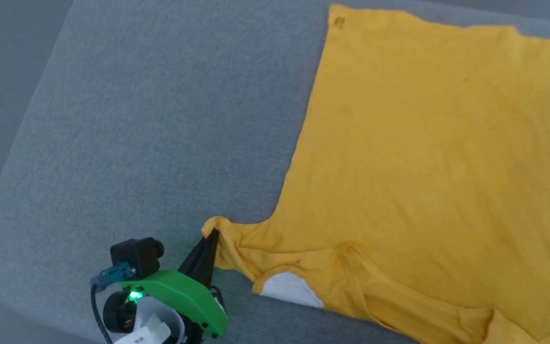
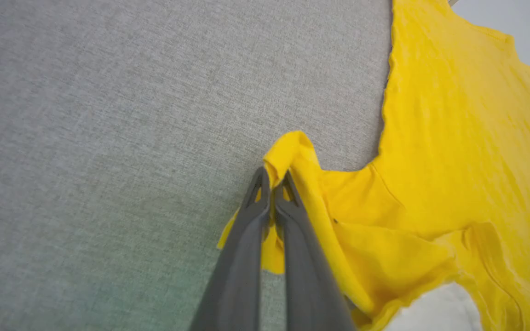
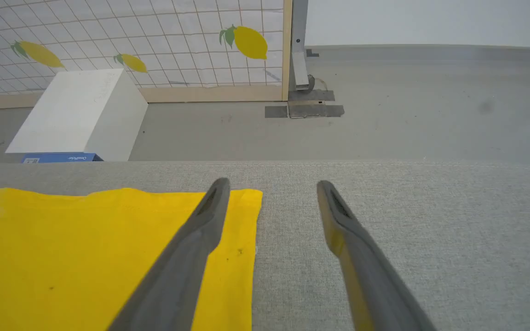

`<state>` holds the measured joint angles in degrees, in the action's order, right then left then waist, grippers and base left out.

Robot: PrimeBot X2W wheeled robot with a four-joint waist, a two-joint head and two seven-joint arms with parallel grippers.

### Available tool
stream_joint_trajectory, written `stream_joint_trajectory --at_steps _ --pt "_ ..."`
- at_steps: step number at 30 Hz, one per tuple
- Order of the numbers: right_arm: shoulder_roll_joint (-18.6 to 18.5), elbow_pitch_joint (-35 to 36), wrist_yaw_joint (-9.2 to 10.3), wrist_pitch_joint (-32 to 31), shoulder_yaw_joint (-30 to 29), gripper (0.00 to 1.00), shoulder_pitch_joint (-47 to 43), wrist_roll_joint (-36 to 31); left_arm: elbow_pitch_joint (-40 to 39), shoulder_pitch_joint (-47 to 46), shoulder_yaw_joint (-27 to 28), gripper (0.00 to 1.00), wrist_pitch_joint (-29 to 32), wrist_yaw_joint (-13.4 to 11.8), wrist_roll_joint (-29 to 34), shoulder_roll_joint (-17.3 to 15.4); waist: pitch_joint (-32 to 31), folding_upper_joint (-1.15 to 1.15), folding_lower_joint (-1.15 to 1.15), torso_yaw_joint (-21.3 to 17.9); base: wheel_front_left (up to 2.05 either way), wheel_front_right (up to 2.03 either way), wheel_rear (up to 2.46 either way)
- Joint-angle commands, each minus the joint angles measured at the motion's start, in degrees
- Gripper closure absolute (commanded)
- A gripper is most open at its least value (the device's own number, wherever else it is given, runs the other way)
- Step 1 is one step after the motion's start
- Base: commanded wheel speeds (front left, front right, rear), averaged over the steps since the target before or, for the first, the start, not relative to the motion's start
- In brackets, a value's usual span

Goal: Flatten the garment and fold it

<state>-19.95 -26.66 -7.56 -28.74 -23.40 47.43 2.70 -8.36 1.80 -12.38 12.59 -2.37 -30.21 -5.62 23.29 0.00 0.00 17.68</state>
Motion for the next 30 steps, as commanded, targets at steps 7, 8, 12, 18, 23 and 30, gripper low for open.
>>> stream_joint_trajectory --at_steps 7,8,12,18,23,30 --pt "-0.1 0.4 0.08 -14.8 -5.3 0.00 6.9 -6.4 -0.6 -1.5 -2.5 1.00 -1.4 0.8 -1.2 1.2 11.6 0.00 0.00 8.2 0.00 0.00 0.00" --pt "0.3 1.2 0.08 -16.7 -5.9 0.00 7.1 -7.4 -0.3 -1.7 -2.7 1.00 -1.6 0.8 -1.2 1.3 12.0 0.00 0.00 8.4 0.00 0.00 0.00" --pt "0.8 4.6 0.08 -23.1 -7.1 0.05 6.8 -9.8 0.8 -2.2 -3.1 1.00 -2.3 1.0 -1.5 1.5 12.6 0.00 0.00 8.5 0.00 0.00 0.00" --pt "0.1 10.0 0.08 -26.5 -6.0 1.00 4.0 -9.1 2.3 -2.5 -3.1 1.00 -2.9 1.2 -1.8 1.4 11.8 0.00 0.00 7.6 0.00 0.00 0.00" --pt "-3.0 13.3 0.08 -12.9 -2.4 1.00 -1.9 -5.3 3.5 -2.6 -2.7 1.00 -3.1 1.0 -1.7 0.8 8.5 0.00 0.00 6.0 0.00 0.00 0.00" --pt "0.5 14.9 0.08 19.3 -1.1 1.00 -17.6 -0.8 3.6 -0.4 -1.5 1.00 -2.1 -0.7 -0.6 -1.7 -1.4 0.00 0.00 0.9 0.00 0.00 0.00"
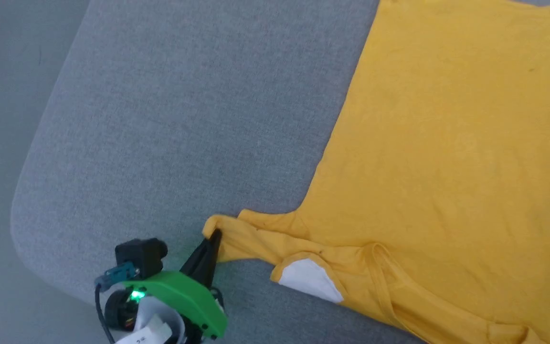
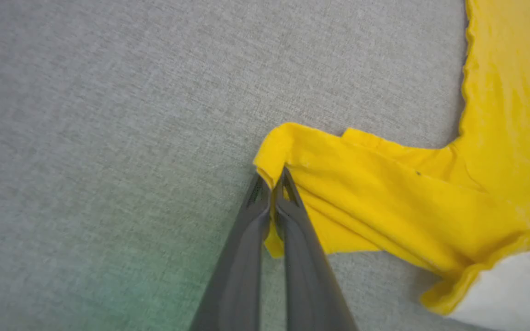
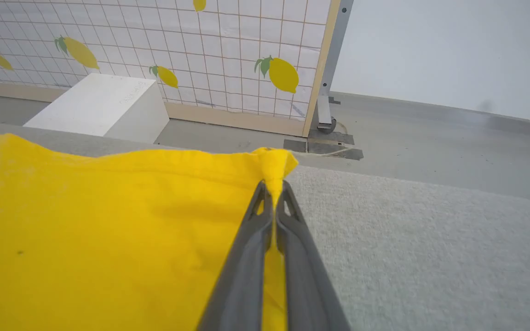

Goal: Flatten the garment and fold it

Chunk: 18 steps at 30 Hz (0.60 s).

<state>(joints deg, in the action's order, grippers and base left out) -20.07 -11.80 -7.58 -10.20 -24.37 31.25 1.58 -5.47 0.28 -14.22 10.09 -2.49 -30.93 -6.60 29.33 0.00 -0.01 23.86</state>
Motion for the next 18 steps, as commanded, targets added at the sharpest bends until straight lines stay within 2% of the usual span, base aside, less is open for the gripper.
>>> stream_joint_trajectory --at_steps 1,5,8,14,18 --pt "2.1 0.1 0.09 3.7 -1.0 1.00 -3.9 0.7 0.4 1.8 0.6 1.00 0.8 -0.9 0.1 -1.1 -9.1 0.00 0.01 -6.3 0.00 0.00 0.00" --pt "7.2 1.9 0.09 8.9 -3.8 1.00 -12.7 1.1 -1.1 4.2 1.3 1.00 2.5 -1.9 0.0 -2.6 -14.3 0.00 0.01 -10.0 0.00 0.00 0.00" --pt "10.8 4.2 0.09 9.3 -6.1 1.00 -18.8 1.3 -2.4 6.0 1.7 1.00 3.7 -2.6 -0.1 -3.6 -16.9 0.00 0.01 -12.4 0.00 0.00 0.00" --pt "15.4 7.8 0.09 4.6 -9.9 1.00 -29.2 0.2 -4.8 8.9 2.5 1.00 5.4 -4.0 -0.4 -4.8 -20.2 0.00 0.01 -16.8 0.00 0.00 0.00" --pt "16.9 9.1 0.09 -2.1 -11.8 1.00 -33.2 1.0 -6.0 10.4 3.1 1.00 6.1 -4.8 -0.5 -5.5 -21.1 0.00 0.01 -19.1 0.00 0.00 0.00"
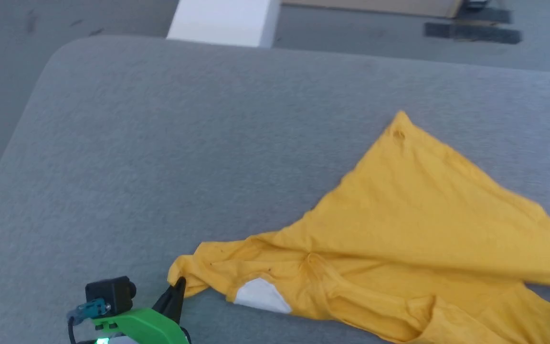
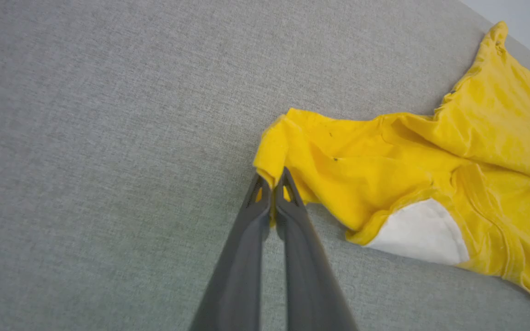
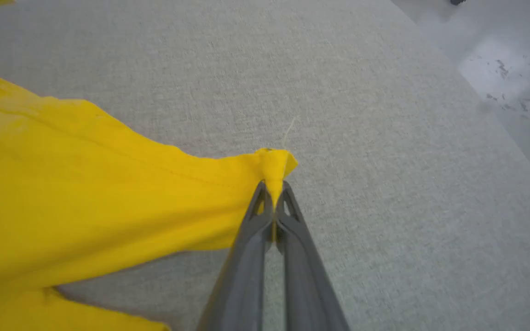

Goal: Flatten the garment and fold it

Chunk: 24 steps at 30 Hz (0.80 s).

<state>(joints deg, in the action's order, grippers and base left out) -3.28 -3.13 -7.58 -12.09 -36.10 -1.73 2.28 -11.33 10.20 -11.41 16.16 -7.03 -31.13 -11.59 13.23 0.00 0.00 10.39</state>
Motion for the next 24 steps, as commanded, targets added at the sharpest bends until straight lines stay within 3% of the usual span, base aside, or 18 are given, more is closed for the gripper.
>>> stream_joint_trajectory --at_steps 1,9,12,13,14,15,18,19,21,24 --pt "0.2 0.6 0.09 -2.4 -0.3 1.00 -0.9 0.9 -0.5 0.7 0.3 1.00 0.2 -0.4 -0.4 -0.6 -5.1 0.00 0.00 -6.2 0.00 0.00 0.00" --pt "0.4 -2.6 0.09 -23.7 2.4 1.00 -6.4 6.6 -1.5 0.5 -0.3 1.00 1.2 -0.6 -0.4 -0.9 -5.0 0.00 0.00 -7.2 0.00 0.00 0.00" --pt "0.4 -1.6 0.09 -26.7 2.8 0.79 -7.1 7.4 -1.3 0.5 -0.8 1.00 1.3 -0.5 -0.4 -0.8 -4.7 0.00 0.00 -6.6 0.00 0.00 0.00" --pt "0.4 -1.1 0.09 -26.5 2.8 0.71 -7.1 7.1 -1.2 0.5 -0.9 1.00 1.3 -0.5 -0.4 -0.8 -4.6 0.00 0.00 -6.3 0.00 0.00 0.00" --pt "0.4 -0.3 0.09 -25.9 3.1 0.36 -7.2 6.3 -1.1 0.4 -0.9 1.00 1.3 -0.4 -0.5 -0.7 -4.5 0.00 0.00 -6.0 0.00 0.00 0.00" --pt "0.4 0.5 0.09 -24.8 3.5 0.26 -7.0 5.9 -1.1 0.4 -1.0 1.00 1.2 -0.4 -0.5 -0.7 -4.5 0.00 0.00 -5.7 0.00 0.00 0.00" --pt "0.4 3.3 0.09 -17.9 4.7 0.16 -4.2 6.3 -0.9 0.2 -1.1 1.00 1.0 -0.4 -0.5 -0.7 -4.0 0.00 0.00 -5.0 0.00 0.00 0.00" --pt "0.4 4.3 0.09 -15.6 6.2 0.02 -3.3 6.2 -0.8 0.0 -1.2 1.00 1.0 -0.3 -0.5 -0.7 -3.9 0.00 0.00 -4.7 0.00 0.00 0.00" --pt "-0.3 6.2 0.09 -7.0 11.2 0.00 0.4 4.9 -0.6 -0.5 -1.6 1.00 0.8 0.1 -0.9 -0.3 -3.4 0.00 0.00 -3.7 0.00 0.00 0.00" --pt "-2.3 5.4 0.09 0.2 17.3 0.00 5.0 5.0 -0.1 -1.0 -1.9 1.00 0.6 0.4 -1.0 0.0 -2.8 0.00 0.00 -2.6 0.00 0.00 0.00"
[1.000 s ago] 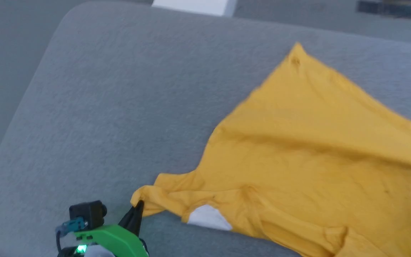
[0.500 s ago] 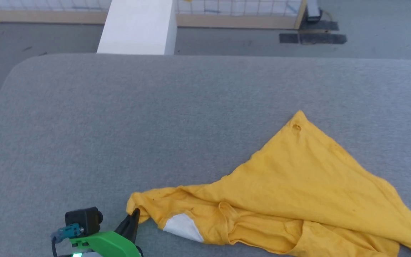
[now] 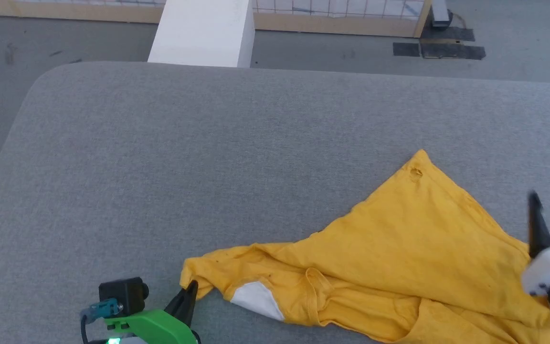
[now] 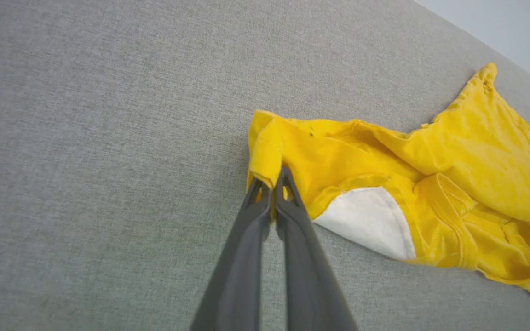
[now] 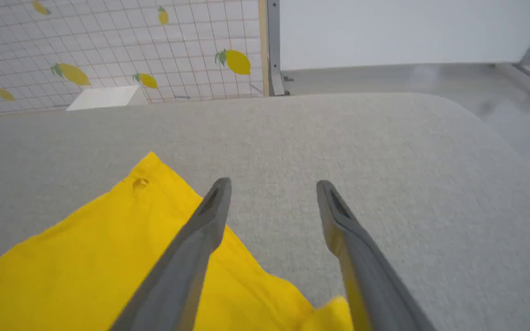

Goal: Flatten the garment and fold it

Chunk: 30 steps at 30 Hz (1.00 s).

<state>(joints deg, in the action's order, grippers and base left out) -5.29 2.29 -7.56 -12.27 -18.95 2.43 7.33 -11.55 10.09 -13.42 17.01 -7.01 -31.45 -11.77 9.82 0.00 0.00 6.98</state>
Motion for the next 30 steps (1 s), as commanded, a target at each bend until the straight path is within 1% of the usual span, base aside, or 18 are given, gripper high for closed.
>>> stream_joint_trajectory --at_steps 1,3,5,9,12,13,18,21,25,26,27,28,30 --pt "-1.3 -1.0 0.08 2.7 2.4 0.00 2.6 -0.2 0.3 -1.2 0.0 1.00 -0.4 0.4 -0.7 0.2 0.9 0.00 0.00 1.1 0.00 0.00 0.00" --pt "-3.1 -3.6 0.08 6.2 6.6 0.00 6.1 -0.6 0.6 -1.6 -0.1 1.00 -0.7 0.6 -0.8 0.4 1.3 0.00 0.00 1.8 0.00 0.00 0.00" --pt "-4.5 -7.1 0.08 7.7 10.4 0.00 9.6 -0.8 0.8 -1.9 -0.2 1.00 -0.9 0.7 -0.9 0.4 1.9 0.00 0.00 2.5 0.00 0.00 0.00" --pt "-7.3 -15.5 0.08 5.6 16.9 0.00 16.4 -0.1 1.4 -2.8 -0.5 1.00 -1.3 1.0 -1.0 0.8 3.3 0.00 0.00 4.3 0.00 0.00 0.00" --pt "-8.7 -21.7 0.08 1.8 19.6 0.00 21.2 0.6 2.0 -3.3 -0.8 1.00 -1.7 1.2 -1.1 1.1 4.3 0.00 0.00 5.6 0.00 0.00 0.00" --pt "-9.1 -24.1 0.08 -0.3 20.2 0.00 22.8 0.8 2.2 -3.4 -1.0 1.00 -1.8 1.3 -1.2 1.3 4.7 0.00 0.00 6.1 0.00 0.00 0.00" --pt "-10.3 -32.7 0.08 -10.3 21.1 0.00 28.7 1.5 3.3 -4.4 -1.8 1.00 -2.5 1.9 -1.3 2.0 6.3 0.00 0.00 8.6 0.00 0.00 0.00" --pt "-10.8 -36.0 0.08 -16.3 20.9 0.00 30.8 0.7 4.0 -4.8 -2.2 1.00 -2.9 2.1 -1.4 2.4 7.0 0.00 0.00 9.7 0.00 0.00 0.00" --pt "-10.8 -37.5 0.08 -20.8 20.8 0.00 32.4 0.5 4.7 -5.3 -2.6 1.00 -3.4 2.4 -1.5 2.8 7.3 0.00 0.00 10.5 0.00 0.00 0.00" --pt "-10.9 -37.8 0.08 -22.0 20.6 0.19 32.5 0.2 4.9 -5.4 -2.7 1.00 -3.5 2.4 -1.5 2.9 7.4 0.00 0.00 10.6 0.00 0.00 0.00" --pt "-11.0 -37.9 0.08 -22.9 20.8 0.51 32.5 -0.1 5.0 -5.4 -2.7 1.00 -3.5 2.3 -1.6 2.9 7.4 0.00 0.00 10.6 0.00 0.00 0.00" --pt "-11.2 -37.8 0.08 -24.0 20.9 0.75 32.4 -0.5 5.1 -5.4 -2.6 1.00 -3.6 2.3 -1.6 2.9 7.3 0.00 0.00 10.5 0.00 0.00 0.00" --pt "-11.2 -37.1 0.08 -24.4 20.7 1.00 31.9 -0.8 5.3 -5.3 -2.5 1.00 -3.7 2.1 -1.7 2.9 6.9 0.00 0.00 10.2 0.00 0.00 0.00"
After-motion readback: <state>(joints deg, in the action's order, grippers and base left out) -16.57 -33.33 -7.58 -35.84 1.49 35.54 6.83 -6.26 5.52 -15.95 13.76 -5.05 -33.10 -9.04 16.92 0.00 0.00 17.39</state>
